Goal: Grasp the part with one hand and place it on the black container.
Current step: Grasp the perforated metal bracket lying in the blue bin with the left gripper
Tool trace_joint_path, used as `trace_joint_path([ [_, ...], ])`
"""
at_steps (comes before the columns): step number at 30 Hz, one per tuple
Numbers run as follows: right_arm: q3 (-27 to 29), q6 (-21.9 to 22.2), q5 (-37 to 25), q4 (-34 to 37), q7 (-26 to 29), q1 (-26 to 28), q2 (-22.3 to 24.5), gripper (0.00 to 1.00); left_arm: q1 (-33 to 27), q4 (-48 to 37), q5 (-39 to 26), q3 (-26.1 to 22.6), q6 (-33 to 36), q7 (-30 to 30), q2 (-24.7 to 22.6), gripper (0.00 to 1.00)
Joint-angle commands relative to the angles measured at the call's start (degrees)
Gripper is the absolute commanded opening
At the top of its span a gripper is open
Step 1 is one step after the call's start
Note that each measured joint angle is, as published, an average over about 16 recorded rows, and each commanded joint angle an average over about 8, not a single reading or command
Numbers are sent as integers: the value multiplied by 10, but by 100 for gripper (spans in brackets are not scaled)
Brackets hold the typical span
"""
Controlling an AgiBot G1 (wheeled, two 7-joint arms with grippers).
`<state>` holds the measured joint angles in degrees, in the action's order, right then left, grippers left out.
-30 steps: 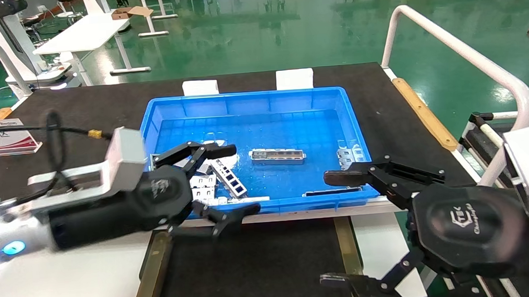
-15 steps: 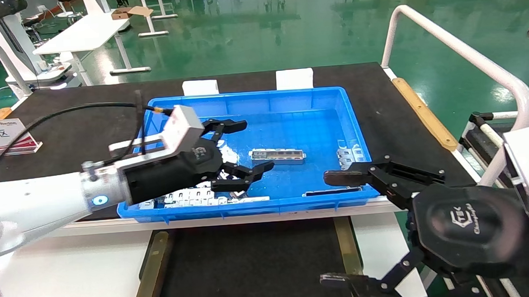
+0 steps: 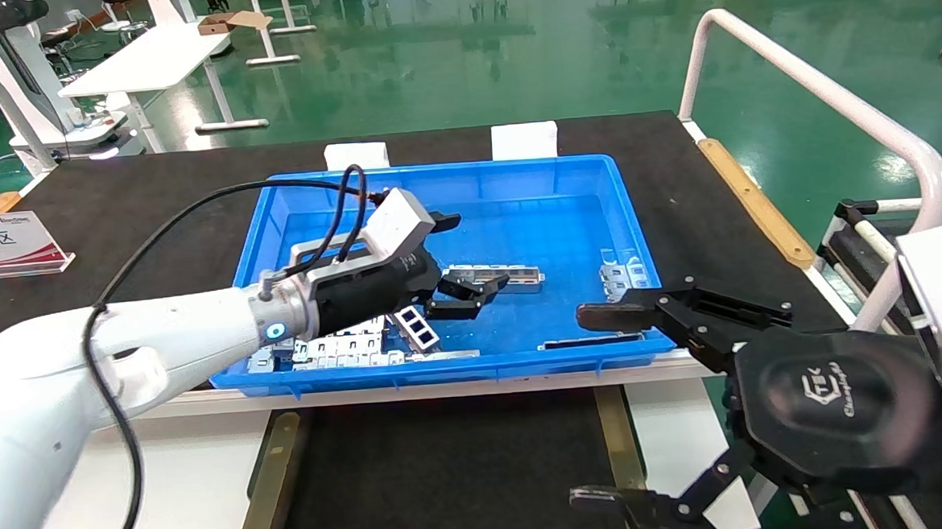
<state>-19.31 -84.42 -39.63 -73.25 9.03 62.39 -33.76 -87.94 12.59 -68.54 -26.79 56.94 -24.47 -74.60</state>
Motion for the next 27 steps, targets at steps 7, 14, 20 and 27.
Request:
trace_joint_path([
  [7,0,0,0,0,0,0,0,100,-15,-56,-6,-6,-87,-38,-32,100],
  [14,0,0,0,0,0,0,0,100,2,-35,0,-24,-129,-28,-38,100],
  [20,0,0,0,0,0,0,0,100,20,-8,8,-52,-137,-8,-38,100],
  [27,0,0,0,0,0,0,0,22,32,12,21,-89,-156,16,-38,42],
])
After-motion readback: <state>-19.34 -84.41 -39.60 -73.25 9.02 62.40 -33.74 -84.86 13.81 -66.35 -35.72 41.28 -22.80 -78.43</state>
